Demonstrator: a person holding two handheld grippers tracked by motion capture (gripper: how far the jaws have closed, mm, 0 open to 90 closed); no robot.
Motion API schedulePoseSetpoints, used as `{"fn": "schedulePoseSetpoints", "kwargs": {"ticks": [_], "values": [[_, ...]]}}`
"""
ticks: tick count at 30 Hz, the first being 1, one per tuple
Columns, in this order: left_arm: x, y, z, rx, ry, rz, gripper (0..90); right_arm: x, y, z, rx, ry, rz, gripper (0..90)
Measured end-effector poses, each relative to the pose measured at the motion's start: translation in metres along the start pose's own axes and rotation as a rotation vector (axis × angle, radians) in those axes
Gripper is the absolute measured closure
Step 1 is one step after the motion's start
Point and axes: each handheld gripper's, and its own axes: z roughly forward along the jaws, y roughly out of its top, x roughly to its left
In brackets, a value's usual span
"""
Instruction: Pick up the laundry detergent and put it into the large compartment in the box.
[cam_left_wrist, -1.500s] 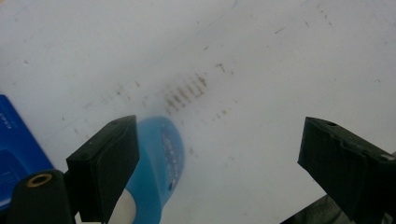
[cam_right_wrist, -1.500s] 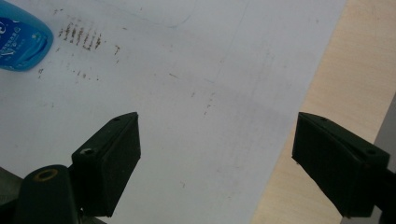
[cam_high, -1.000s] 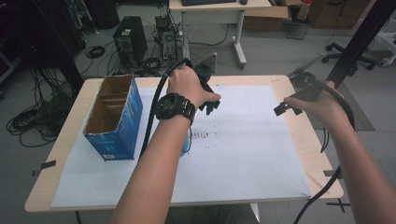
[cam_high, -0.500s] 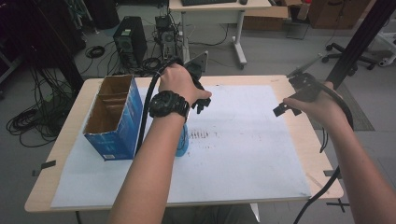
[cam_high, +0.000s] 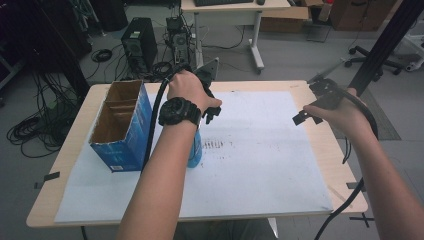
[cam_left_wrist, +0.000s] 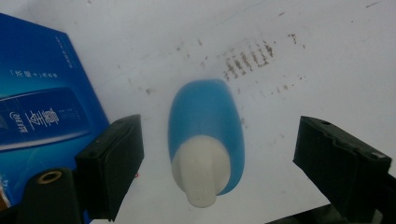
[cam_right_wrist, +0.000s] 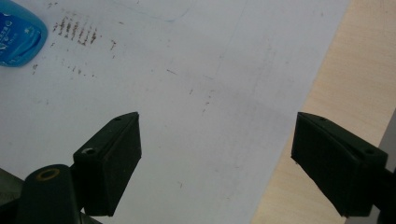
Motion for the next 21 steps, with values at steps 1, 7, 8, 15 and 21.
{"fn": "schedulePoseSetpoints", "kwargs": {"ticks": [1,7,8,15,21], "values": [[0.0,0.0,0.001,0.008,0.003,0.003,16.1,0.0,0.0,0.0,0.0,0.0,0.0,16.1],[0.0,0.0,0.005,0.025,0.006,-0.003,16.4,0.0,-0.001,0.001,0.001,0.0,0.0,16.2],[0.0,-0.001,0.006,0.028,0.008,-0.003,16.4,0.0,-0.001,0.001,0.001,0.0,0.0,16.3],[0.001,-0.002,0.012,0.041,0.009,-0.007,16.4,0.001,0.0,0.002,0.001,0.0,-0.003,16.3],[0.001,-0.002,0.016,0.052,0.014,-0.01,16.5,0.001,0.0,0.002,0.002,0.0,-0.003,16.3]]}}
